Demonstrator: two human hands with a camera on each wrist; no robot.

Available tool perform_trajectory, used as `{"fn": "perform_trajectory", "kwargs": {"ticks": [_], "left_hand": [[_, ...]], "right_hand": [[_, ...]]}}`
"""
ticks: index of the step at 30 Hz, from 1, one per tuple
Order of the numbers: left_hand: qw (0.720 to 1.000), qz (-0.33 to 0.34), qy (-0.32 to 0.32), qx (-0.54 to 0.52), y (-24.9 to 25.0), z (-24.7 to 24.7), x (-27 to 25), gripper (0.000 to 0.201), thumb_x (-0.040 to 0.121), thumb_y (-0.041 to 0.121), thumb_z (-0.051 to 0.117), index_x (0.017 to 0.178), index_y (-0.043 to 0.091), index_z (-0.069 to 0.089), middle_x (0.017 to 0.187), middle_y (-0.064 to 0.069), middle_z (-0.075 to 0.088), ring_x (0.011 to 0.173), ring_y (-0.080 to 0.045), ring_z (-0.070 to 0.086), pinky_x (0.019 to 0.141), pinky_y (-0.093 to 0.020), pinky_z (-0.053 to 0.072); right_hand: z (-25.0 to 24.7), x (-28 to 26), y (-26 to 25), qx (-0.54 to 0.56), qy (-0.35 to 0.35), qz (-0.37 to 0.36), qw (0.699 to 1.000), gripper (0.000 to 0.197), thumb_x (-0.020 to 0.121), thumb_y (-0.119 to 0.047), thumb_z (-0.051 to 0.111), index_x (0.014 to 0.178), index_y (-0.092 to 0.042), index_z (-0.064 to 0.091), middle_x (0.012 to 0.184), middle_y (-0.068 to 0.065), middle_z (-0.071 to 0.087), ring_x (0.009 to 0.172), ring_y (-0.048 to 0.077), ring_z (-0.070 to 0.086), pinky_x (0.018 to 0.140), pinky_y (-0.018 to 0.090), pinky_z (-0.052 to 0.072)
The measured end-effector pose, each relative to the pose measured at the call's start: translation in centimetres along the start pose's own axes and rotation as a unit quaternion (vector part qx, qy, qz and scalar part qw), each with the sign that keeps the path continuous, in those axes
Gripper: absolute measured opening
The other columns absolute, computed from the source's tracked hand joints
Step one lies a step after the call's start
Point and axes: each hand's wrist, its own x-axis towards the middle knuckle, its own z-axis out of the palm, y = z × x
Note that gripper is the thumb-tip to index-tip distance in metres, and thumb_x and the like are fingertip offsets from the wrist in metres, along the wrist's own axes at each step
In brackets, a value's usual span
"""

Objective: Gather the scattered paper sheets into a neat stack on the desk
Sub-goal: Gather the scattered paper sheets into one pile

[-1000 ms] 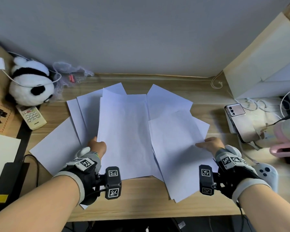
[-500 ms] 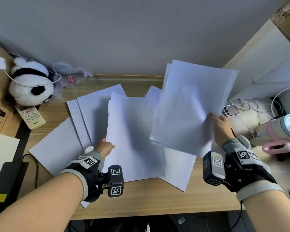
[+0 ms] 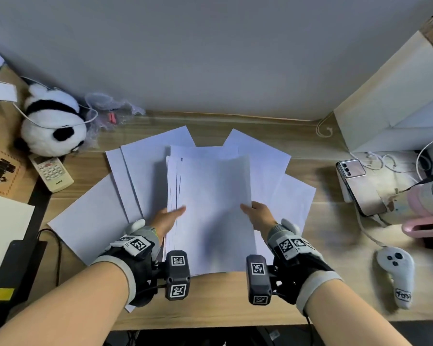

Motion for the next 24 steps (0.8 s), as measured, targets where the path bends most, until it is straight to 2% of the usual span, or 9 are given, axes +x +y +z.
{"fn": "perform_trajectory", "kwargs": {"ticks": [2, 5, 9, 12, 16, 18, 20, 22, 24], "left_hand": [[0.999, 0.015, 0.008, 0.047, -0.2, 0.2, -0.2, 0.046, 0.091, 0.004, 0.054, 0.135, -0.005, 0.044, 0.140, -0.020, 0.050, 0.122, -0.030, 0.052, 0.106, -0.036, 0.038], [0.997, 0.024, 0.036, 0.065, -0.7, 0.1, 0.4, 0.043, 0.092, -0.006, 0.045, 0.135, -0.006, 0.044, 0.139, -0.021, 0.051, 0.128, -0.033, 0.049, 0.106, -0.034, 0.037], [0.997, 0.029, 0.048, 0.056, -0.8, -0.1, 0.6, 0.045, 0.094, -0.009, 0.040, 0.138, -0.006, 0.039, 0.145, -0.020, 0.044, 0.134, -0.032, 0.042, 0.110, -0.033, 0.031], [0.998, 0.025, 0.056, 0.029, -0.9, -0.6, 0.9, 0.047, 0.094, -0.008, 0.041, 0.140, -0.007, 0.035, 0.146, -0.019, 0.042, 0.135, -0.032, 0.041, 0.111, -0.033, 0.030], [0.998, 0.035, 0.061, 0.007, -1.1, -1.6, 1.7, 0.044, 0.093, -0.007, 0.044, 0.137, -0.007, 0.041, 0.143, -0.020, 0.046, 0.132, -0.033, 0.045, 0.110, -0.035, 0.033], [0.996, 0.044, 0.072, -0.005, -0.9, -2.0, 2.0, 0.042, 0.093, -0.006, 0.044, 0.136, -0.006, 0.043, 0.142, -0.020, 0.048, 0.131, -0.033, 0.046, 0.109, -0.035, 0.034], [0.995, 0.054, 0.078, -0.008, -0.6, -2.2, 2.1, 0.042, 0.093, -0.004, 0.045, 0.135, -0.005, 0.044, 0.142, -0.019, 0.049, 0.131, -0.032, 0.047, 0.109, -0.035, 0.034], [0.995, 0.055, 0.083, -0.002, -0.3, -2.1, 2.3, 0.041, 0.093, -0.004, 0.046, 0.134, -0.005, 0.045, 0.141, -0.019, 0.049, 0.130, -0.032, 0.048, 0.108, -0.035, 0.034], [0.995, 0.056, 0.079, 0.015, -0.1, -1.7, 2.3, 0.041, 0.092, -0.006, 0.045, 0.133, -0.007, 0.046, 0.138, -0.020, 0.052, 0.125, -0.031, 0.051, 0.104, -0.033, 0.037]], "right_hand": [[-1.0, 0.8, 0.5, -0.012, 0.090, 0.008, 0.996, 0.037, 0.086, -0.011, 0.052, 0.052, -0.021, 0.041, 0.052, -0.001, 0.035, 0.053, 0.018, 0.032, 0.049, 0.025, 0.030], [-2.7, 1.5, 1.1, 0.052, 0.180, 0.074, 0.979, 0.028, 0.081, -0.010, 0.054, 0.064, -0.023, 0.037, 0.062, 0.001, 0.037, 0.060, 0.020, 0.037, 0.053, 0.026, 0.032], [-3.8, 2.7, 1.1, 0.196, 0.140, 0.127, 0.962, 0.029, 0.081, -0.008, 0.061, 0.059, -0.012, 0.044, 0.057, 0.008, 0.042, 0.039, 0.020, 0.043, 0.043, 0.022, 0.035], [-3.4, 3.2, 0.9, 0.181, 0.090, 0.141, 0.969, 0.034, 0.082, -0.006, 0.065, 0.056, -0.008, 0.045, 0.053, 0.007, 0.041, 0.023, 0.011, 0.039, 0.031, 0.013, 0.029], [-3.6, 3.1, 1.2, 0.024, 0.096, 0.137, 0.986, 0.030, 0.088, -0.010, 0.058, 0.059, -0.006, 0.051, 0.058, 0.010, 0.049, 0.049, 0.022, 0.042, 0.047, 0.023, 0.032], [-4.7, 2.5, 1.8, -0.034, 0.122, 0.152, 0.980, 0.022, 0.091, -0.012, 0.049, 0.093, 0.004, 0.065, 0.093, 0.019, 0.065, 0.078, 0.028, 0.058, 0.067, 0.024, 0.041], [-5.9, 1.8, 3.1, -0.100, 0.169, 0.188, 0.962, 0.036, 0.090, -0.016, 0.048, 0.118, 0.004, 0.060, 0.123, 0.023, 0.058, 0.110, 0.035, 0.056, 0.089, 0.030, 0.043], [-6.9, 0.7, 4.1, -0.140, 0.210, 0.215, 0.943, 0.040, 0.087, -0.021, 0.052, 0.122, -0.003, 0.060, 0.132, 0.026, 0.046, 0.117, 0.038, 0.047, 0.102, 0.036, 0.040], [-7.8, -0.6, 5.0, -0.119, 0.229, 0.218, 0.941, 0.037, 0.084, -0.023, 0.058, 0.118, -0.008, 0.062, 0.136, 0.022, 0.040, 0.110, 0.035, 0.047, 0.098, 0.034, 0.039]]}}
